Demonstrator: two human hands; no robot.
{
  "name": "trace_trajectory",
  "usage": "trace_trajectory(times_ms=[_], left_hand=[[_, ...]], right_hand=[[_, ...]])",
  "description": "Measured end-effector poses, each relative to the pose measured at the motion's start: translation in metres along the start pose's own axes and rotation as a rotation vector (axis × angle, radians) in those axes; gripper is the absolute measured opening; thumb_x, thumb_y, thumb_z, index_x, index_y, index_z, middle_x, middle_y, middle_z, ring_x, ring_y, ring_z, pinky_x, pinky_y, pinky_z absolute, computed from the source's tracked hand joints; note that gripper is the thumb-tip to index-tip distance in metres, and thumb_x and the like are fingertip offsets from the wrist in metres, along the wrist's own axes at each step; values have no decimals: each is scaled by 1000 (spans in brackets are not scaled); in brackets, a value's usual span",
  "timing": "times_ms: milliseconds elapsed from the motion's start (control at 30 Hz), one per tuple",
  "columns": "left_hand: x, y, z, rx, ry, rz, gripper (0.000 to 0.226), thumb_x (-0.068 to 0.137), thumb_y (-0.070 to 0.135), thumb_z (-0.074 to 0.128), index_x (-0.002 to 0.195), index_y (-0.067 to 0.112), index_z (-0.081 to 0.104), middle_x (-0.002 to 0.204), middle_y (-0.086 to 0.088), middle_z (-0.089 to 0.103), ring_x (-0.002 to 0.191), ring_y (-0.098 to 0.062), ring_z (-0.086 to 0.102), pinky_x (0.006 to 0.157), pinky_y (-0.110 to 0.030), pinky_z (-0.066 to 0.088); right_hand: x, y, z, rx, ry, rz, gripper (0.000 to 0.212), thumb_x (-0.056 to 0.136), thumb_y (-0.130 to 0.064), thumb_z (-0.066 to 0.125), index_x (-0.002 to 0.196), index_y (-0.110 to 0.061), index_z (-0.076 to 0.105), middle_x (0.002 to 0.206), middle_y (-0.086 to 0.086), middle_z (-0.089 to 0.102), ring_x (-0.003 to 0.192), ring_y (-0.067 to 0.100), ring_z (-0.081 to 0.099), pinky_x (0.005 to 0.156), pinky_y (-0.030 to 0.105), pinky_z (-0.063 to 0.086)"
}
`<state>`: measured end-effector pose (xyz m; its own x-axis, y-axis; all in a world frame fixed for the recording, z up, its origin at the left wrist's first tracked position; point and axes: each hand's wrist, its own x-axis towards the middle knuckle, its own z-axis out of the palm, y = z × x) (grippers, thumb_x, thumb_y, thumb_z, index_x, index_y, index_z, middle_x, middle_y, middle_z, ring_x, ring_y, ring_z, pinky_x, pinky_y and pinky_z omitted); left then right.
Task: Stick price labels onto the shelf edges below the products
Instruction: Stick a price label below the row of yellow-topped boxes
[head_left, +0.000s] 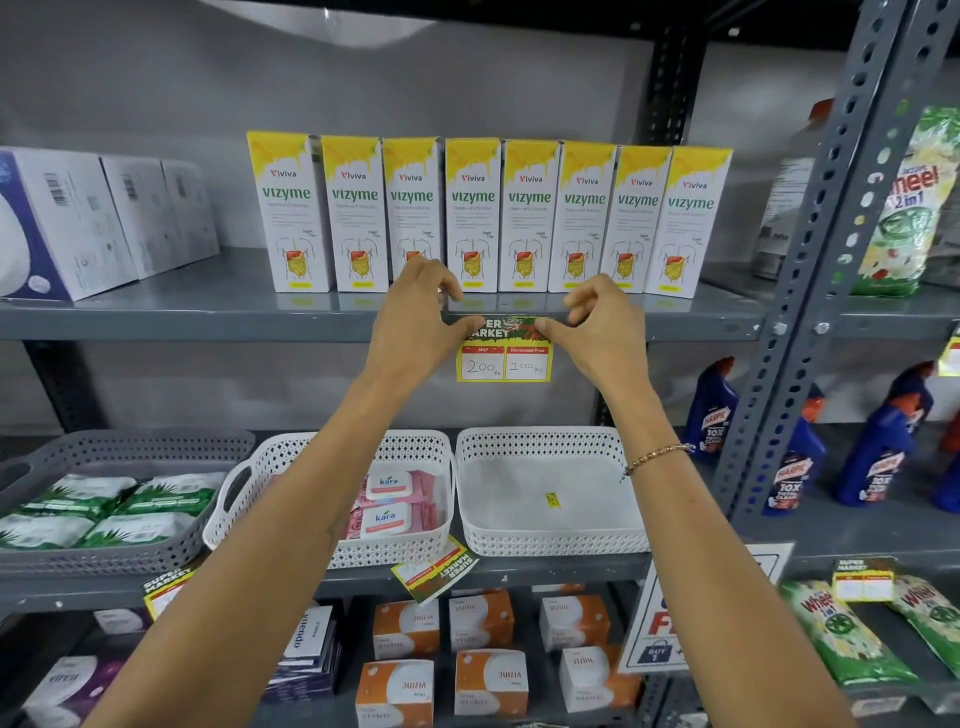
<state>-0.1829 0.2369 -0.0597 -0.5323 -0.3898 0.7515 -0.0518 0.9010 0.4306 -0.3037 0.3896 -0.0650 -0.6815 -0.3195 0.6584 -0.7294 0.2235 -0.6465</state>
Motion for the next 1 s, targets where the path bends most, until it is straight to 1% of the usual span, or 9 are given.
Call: trace_trajectory(times_ms=[100,167,300,367,533,633,700,833,1000], left_hand=[[2,2,-3,-38,-49,-8,36,72,31,77,102,20,61,107,4,65,87,-12,58,77,-37,52],[4,3,-2,-22,-67,-7,34,73,39,75,101,22,68,102,4,69,88,-13,60,78,-37,53],[1,9,11,154,42,12,31,74,52,69,90,25,73,92,3,67,92,-16,56,64,-31,44],[-3,9,17,183,105,9,28,74,51,69,84,25,73,86,2,65,91,-17,54,60,-29,36],[-5,6,22,151,176,28,29,74,49,69,81,22,74,81,1,65,84,-20,54,57,-28,35],[-5,3,17,54,96,35,29,76,46,69,90,20,74,88,1,67,90,-18,53,66,-30,41],[-10,-1,12,-46,69,76,26,78,39,69,90,17,73,90,-1,69,91,-17,55,76,-31,46],[-39,-8,9,-119,148,185,17,78,29,71,83,13,74,84,-2,69,88,-11,54,80,-9,37],[-76,-33,13,-77,26,191,14,79,26,70,79,12,73,81,-3,68,82,-9,52,74,-10,37]], right_hand=[[2,0,-4,-46,-29,-59,30,71,-25,80,94,-12,65,93,1,58,72,2,48,68,20,40],[3,-2,-3,-43,-77,-86,26,75,-24,77,97,-12,69,100,2,58,74,1,48,72,20,41],[5,-3,7,-60,-59,-73,19,73,-30,77,89,-19,73,98,2,64,94,19,58,87,47,47],[6,-3,13,-81,-6,-62,16,71,-30,78,83,-20,73,94,2,65,95,21,58,86,50,46],[8,-2,16,-103,19,-77,15,71,-30,78,82,-21,73,93,0,65,95,20,58,87,48,46],[-1,1,11,-27,3,-99,18,74,-29,76,89,-19,72,96,1,64,91,17,60,86,44,50],[-16,-1,10,22,65,-139,15,78,-27,73,89,-17,71,95,3,64,87,16,59,82,38,50],[-57,-5,23,110,179,-240,9,82,-23,69,83,-14,71,80,1,66,68,15,55,66,28,45],[-104,15,62,150,-7,-118,7,80,-16,72,81,-9,71,75,2,68,60,9,54,61,21,46]])
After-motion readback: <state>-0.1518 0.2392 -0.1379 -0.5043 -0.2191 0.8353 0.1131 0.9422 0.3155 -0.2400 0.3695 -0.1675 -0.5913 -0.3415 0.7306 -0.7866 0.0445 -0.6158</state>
